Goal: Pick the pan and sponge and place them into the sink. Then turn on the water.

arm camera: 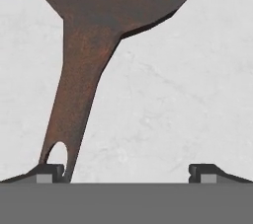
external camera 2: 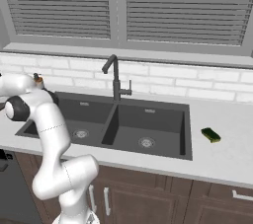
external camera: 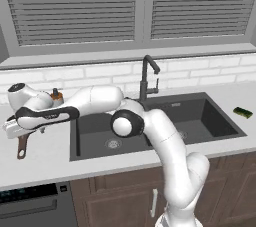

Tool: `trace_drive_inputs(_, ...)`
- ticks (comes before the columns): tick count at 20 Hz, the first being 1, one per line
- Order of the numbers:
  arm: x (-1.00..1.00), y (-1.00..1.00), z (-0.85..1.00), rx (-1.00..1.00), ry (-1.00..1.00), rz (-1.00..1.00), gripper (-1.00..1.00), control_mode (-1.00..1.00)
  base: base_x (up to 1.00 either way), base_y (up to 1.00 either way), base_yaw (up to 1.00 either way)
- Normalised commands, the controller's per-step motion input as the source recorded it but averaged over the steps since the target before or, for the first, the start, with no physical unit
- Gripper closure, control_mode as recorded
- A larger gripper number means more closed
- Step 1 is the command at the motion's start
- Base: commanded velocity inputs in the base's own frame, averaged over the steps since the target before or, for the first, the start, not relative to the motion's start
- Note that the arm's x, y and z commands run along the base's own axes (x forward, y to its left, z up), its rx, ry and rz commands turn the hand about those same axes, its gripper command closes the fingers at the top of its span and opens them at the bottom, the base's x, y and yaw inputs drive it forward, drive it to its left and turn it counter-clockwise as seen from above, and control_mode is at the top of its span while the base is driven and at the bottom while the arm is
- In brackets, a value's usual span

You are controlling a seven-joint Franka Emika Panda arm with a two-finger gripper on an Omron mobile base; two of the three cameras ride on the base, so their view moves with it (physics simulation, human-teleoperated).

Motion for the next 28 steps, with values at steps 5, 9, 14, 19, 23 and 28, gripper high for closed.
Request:
trace_drive_inputs(5, 0.0, 0.16, -0.21, 0.0, 0.0, 0.0, -1.0, -1.0, 0.0, 0.0, 0.0)
trace_drive_inputs(9, 0.0, 0.17, -0.2, 0.0, 0.0, 0.0, -1.0, -1.0, 0.0, 0.0, 0.0)
trace_drive_inputs(14, 0.0, 0.17, -0.19, 0.0, 0.0, 0.0, -1.0, -1.0, 0.0, 0.0, 0.0)
trace_drive_inputs(19, 0.0, 0.18, -0.19, 0.0, 0.0, 0.0, -1.0, -1.0, 0.0, 0.0, 0.0)
trace_drive_inputs(23, 0.0, 0.14, -0.19, 0.0, 0.0, 0.0, -1.0, -1.0, 0.0, 0.0, 0.0)
trace_drive_inputs(28, 0.0, 0.14, -0.2, 0.0, 0.0, 0.0, -1.0, -1.0, 0.0, 0.0, 0.0)
